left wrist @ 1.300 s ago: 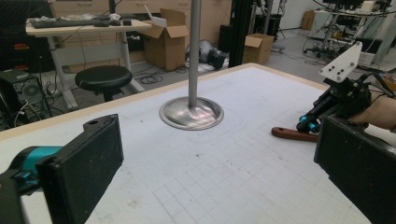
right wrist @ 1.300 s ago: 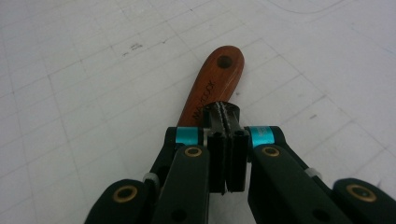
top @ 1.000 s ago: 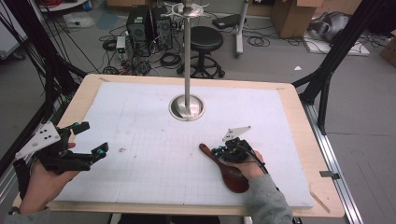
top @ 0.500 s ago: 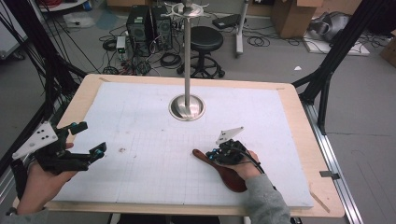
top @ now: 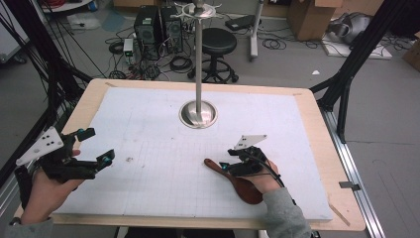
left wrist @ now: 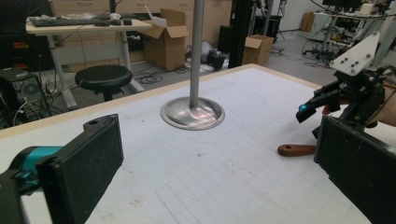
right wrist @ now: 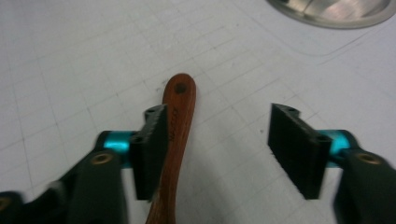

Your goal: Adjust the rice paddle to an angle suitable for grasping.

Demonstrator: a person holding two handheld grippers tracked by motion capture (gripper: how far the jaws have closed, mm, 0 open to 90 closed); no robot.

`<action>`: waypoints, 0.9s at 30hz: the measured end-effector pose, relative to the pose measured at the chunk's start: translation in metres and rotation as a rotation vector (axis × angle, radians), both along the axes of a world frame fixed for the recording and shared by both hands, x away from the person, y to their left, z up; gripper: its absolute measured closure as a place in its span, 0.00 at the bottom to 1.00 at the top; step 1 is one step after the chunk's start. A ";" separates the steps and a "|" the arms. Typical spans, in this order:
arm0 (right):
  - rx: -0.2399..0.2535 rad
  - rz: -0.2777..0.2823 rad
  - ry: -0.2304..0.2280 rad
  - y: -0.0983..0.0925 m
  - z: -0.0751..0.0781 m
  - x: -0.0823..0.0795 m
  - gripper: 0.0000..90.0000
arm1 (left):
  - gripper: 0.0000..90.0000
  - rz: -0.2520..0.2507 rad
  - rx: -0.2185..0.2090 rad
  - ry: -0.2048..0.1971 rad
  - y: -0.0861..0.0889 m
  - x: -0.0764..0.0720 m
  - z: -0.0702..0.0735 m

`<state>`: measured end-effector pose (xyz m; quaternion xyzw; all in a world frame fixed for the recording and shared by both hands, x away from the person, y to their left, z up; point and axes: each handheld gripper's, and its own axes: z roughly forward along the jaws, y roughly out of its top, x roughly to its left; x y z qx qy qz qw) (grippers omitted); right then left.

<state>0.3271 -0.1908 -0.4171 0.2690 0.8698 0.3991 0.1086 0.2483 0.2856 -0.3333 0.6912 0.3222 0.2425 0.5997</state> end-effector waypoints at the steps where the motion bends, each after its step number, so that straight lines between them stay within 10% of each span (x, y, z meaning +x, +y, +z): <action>1: 0.007 -0.011 -0.019 0.001 0.005 -0.004 0.29 | 0.02 -0.001 -0.001 0.000 -0.001 0.001 0.000; 6: 0.024 0.006 -0.048 0.004 0.014 -0.014 0.16 | 0.02 -0.012 -0.006 -0.002 -0.003 0.003 0.001; 27: 0.039 0.049 -0.027 0.000 0.021 -0.030 0.11 | 0.02 -0.045 -0.010 0.004 -0.016 0.016 0.001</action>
